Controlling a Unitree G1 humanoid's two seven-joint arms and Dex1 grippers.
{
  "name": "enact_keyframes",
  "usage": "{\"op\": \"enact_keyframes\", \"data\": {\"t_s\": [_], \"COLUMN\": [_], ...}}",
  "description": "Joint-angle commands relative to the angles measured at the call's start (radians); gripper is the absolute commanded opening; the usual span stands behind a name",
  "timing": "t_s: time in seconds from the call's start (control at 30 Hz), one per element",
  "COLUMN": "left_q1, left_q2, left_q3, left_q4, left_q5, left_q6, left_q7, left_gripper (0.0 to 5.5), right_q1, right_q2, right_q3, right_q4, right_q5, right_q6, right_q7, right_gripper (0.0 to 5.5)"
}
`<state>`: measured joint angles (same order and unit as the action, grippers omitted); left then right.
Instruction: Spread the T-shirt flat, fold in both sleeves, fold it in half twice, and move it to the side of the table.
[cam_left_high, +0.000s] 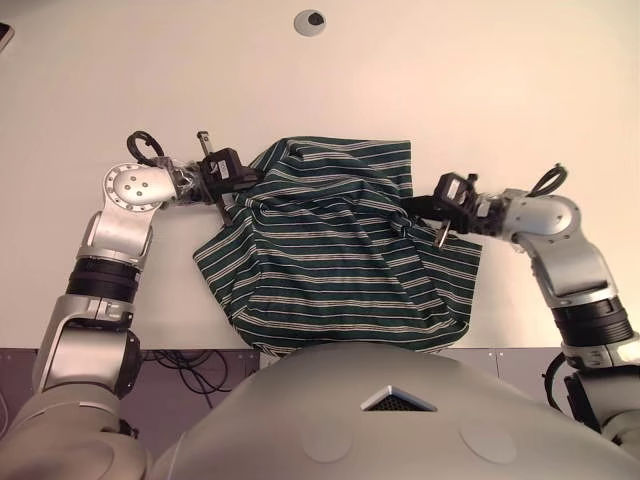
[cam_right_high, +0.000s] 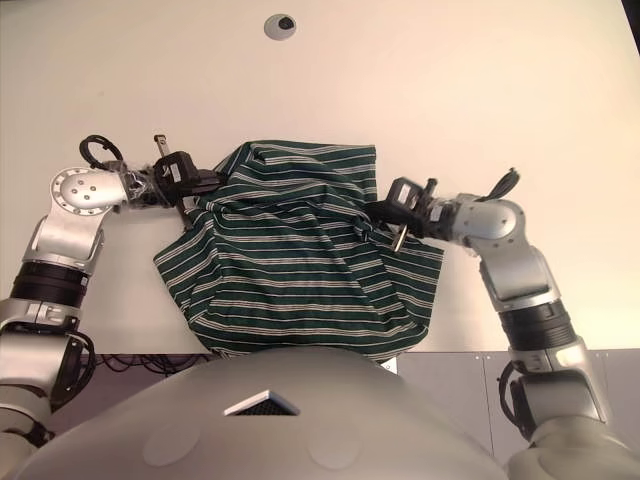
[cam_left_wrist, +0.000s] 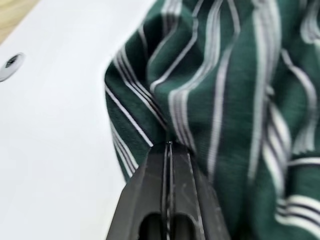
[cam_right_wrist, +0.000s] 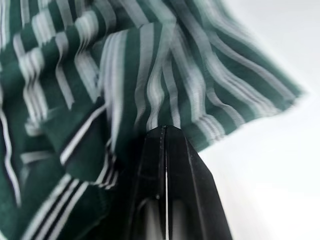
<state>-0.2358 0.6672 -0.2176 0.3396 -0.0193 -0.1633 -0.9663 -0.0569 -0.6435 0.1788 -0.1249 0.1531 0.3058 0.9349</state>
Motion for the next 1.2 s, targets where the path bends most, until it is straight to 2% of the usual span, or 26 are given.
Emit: {"op": "enact_keyframes", "data": {"t_s": [0.03,0.2,0.4,0.63,0.8,0.97,1.1,1.2], "left_q1": [-0.058,-0.091,-0.092,-0.050,-0.056,-0.119,-0.372,-0.537], "left_q2": [0.013,-0.004,0.007,0.040,0.048,0.069,-0.025,-0.111], "left_q3": [0.026,0.003,-0.033,-0.063,-0.094,-0.132,-0.209,-0.238], "left_q4": [0.032,0.062,0.061,0.019,0.050,0.120,0.419,0.634], "left_q5": [0.043,0.077,0.111,0.128,0.216,0.328,0.488,0.552], "left_q6": [-0.044,-0.077,-0.074,-0.049,-0.058,-0.068,-0.143,-0.176], "left_q7": [0.045,0.038,-0.002,-0.073,-0.023,0.036,0.234,0.390], "left_gripper": [0.01,0.01,0.01,0.01,0.01,0.01,0.01,0.01], "right_q1": [-0.173,-0.391,-0.500,-0.472,-0.463,-0.478,-0.575,-0.673], "right_q2": [0.012,0.138,0.259,0.274,0.260,0.245,0.274,0.326], "right_q3": [-0.101,-0.034,0.097,0.156,0.172,0.203,0.227,0.207], "right_q4": [0.004,0.307,0.687,0.775,0.798,0.849,1.059,1.233], "right_q5": [0.132,0.080,-0.077,-0.131,-0.174,-0.308,-0.439,-0.457], "right_q6": [0.090,0.083,-0.068,-0.139,-0.182,-0.285,-0.419,-0.468], "right_q7": [0.026,-0.029,-0.039,0.049,0.035,-0.140,-0.429,-0.557], "right_gripper": [0.00,0.00,0.00,0.00,0.00,0.00,0.00,0.00]}}
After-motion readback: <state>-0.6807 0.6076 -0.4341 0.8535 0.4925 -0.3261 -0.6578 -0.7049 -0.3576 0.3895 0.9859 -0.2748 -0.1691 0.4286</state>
